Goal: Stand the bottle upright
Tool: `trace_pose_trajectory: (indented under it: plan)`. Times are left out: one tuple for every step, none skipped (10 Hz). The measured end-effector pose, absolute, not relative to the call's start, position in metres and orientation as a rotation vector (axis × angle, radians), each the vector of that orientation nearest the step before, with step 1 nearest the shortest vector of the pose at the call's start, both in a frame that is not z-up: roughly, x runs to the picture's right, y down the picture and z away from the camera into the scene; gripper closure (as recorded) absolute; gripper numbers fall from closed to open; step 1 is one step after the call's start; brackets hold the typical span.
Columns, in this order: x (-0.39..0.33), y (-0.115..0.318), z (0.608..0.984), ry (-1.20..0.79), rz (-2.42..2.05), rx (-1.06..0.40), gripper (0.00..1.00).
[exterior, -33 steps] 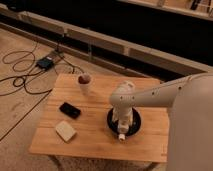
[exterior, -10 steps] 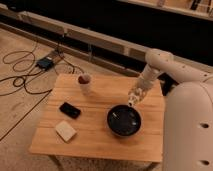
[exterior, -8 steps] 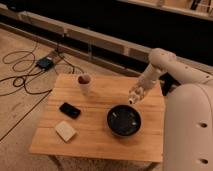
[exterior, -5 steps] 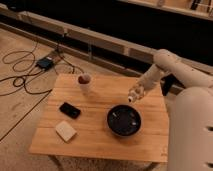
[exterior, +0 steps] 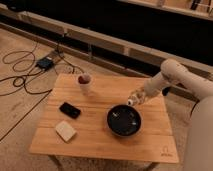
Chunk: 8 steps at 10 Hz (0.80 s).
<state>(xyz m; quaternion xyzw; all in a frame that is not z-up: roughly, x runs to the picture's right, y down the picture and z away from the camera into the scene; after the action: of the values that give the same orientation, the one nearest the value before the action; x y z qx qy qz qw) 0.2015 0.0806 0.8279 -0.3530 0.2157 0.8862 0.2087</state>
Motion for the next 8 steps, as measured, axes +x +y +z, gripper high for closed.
trace_pose_trajectory:
  plan:
    - [0.206, 0.091, 0.825, 0.599, 2.519, -0.999, 1.0]
    - [0.21, 0.099, 0.821, 0.596, 2.561, -1.011, 1.0]
    - [0.214, 0.104, 0.818, 0.591, 2.599, -1.023, 1.0]
    - [0.22, 0.112, 0.812, 0.574, 2.661, -1.043, 1.0]
    - [0.223, 0.115, 0.809, 0.559, 2.695, -1.057, 1.0]
    - [0.226, 0.118, 0.806, 0.542, 2.726, -1.066, 1.0]
    - [0.229, 0.122, 0.802, 0.519, 2.767, -1.084, 1.0]
    - [0.23, 0.126, 0.798, 0.479, 2.819, -1.125, 1.0]
